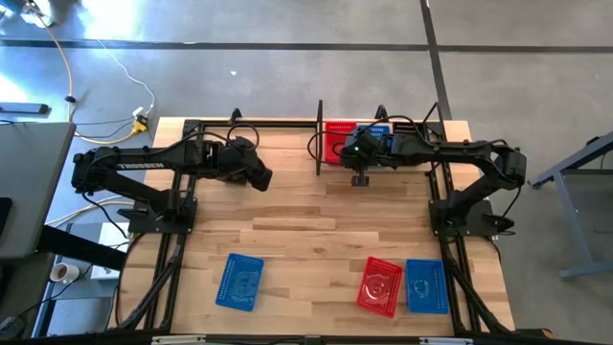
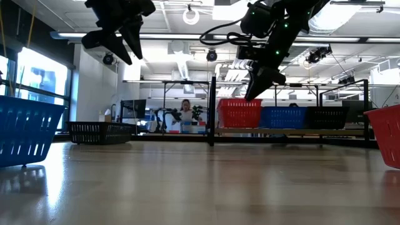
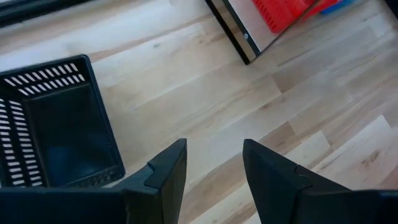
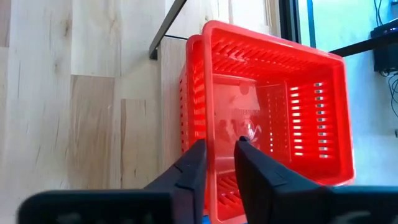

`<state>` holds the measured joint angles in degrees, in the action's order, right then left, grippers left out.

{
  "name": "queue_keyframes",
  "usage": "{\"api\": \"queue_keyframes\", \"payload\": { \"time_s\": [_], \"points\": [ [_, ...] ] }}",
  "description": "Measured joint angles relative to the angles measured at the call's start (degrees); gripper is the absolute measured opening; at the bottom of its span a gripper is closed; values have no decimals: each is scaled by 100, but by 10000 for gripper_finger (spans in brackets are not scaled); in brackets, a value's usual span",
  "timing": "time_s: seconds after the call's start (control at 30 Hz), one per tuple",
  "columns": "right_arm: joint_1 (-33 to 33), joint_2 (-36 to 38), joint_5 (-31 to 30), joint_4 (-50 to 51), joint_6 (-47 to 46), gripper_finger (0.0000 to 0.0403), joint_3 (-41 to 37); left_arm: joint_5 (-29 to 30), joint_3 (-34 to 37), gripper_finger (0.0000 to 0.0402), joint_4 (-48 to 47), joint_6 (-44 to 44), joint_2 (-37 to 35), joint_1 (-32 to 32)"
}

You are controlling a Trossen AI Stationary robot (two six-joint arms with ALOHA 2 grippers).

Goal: Stack baskets on shelf by color
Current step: Stack the left red bin on the top red bin on the shelf, then stack the left blue bin on top of the blue bin on the shelf

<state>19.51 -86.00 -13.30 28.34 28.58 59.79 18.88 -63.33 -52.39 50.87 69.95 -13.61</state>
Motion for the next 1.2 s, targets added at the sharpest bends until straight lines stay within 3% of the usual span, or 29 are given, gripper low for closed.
{"api": "queue_keyframes", "payload": {
  "time_s": [0.33, 0.7, 0.97, 1.2],
  "points": [
    [-2, 316, -39, 247, -86, 98, 13, -925, 0, 147, -13, 153, 0, 0],
    [-7, 904, 34, 488, -1247, 99, 13, -1990, 0, 147, -149, 746, 0, 301],
    [-297, 966, 243, 497, -1510, 99, 13, -2036, 0, 147, -1108, 1808, 0, 1327],
    [-775, 962, 200, 474, -2243, 99, 13, -1974, 311, 147, -1146, 2998, 0, 2651]
  ]
}}
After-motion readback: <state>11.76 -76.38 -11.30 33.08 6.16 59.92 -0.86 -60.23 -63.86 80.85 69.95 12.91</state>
